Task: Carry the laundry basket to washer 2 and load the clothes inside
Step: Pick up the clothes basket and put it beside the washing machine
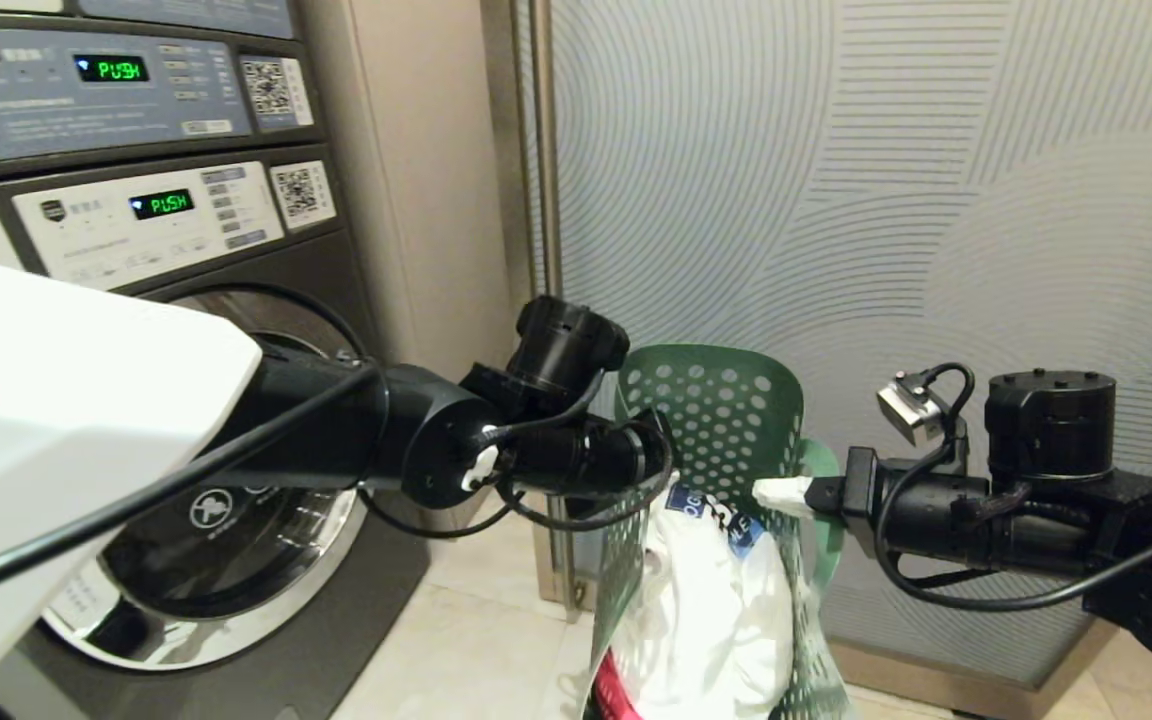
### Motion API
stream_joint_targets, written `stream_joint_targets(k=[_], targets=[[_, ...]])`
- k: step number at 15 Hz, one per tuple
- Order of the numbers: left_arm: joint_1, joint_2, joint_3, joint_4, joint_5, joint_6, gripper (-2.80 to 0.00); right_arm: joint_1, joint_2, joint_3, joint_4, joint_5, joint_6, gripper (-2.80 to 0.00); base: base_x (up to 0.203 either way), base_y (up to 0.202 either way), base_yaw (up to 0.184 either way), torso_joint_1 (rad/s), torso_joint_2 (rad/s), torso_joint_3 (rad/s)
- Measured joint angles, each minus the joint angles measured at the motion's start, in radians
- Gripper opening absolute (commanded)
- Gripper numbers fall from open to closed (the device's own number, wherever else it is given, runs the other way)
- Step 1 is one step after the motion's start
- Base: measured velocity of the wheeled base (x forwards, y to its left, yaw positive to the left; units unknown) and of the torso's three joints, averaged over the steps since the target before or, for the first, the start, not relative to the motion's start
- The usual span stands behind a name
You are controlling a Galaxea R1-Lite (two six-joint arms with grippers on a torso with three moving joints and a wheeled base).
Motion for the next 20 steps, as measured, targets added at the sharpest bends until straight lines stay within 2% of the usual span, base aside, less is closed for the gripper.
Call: stream_joint_targets(k=[7, 20], targets=[[-0.003, 0.001, 0.001, 0.0, 0.001, -0.006, -2.8, 0.0, 0.001, 0.012, -0.002, 0.001, 0.001, -2.8, -0.005, -0.002, 0.134, 0.004, 0.0, 0.003], [-0.019, 0.003, 0.003, 0.0, 0.0, -0.006, -2.8, 0.0, 0.003, 0.023, 0.001, 0.0, 0.0, -2.8, 0.002, -0.006, 0.175, 0.001, 0.0, 0.003]])
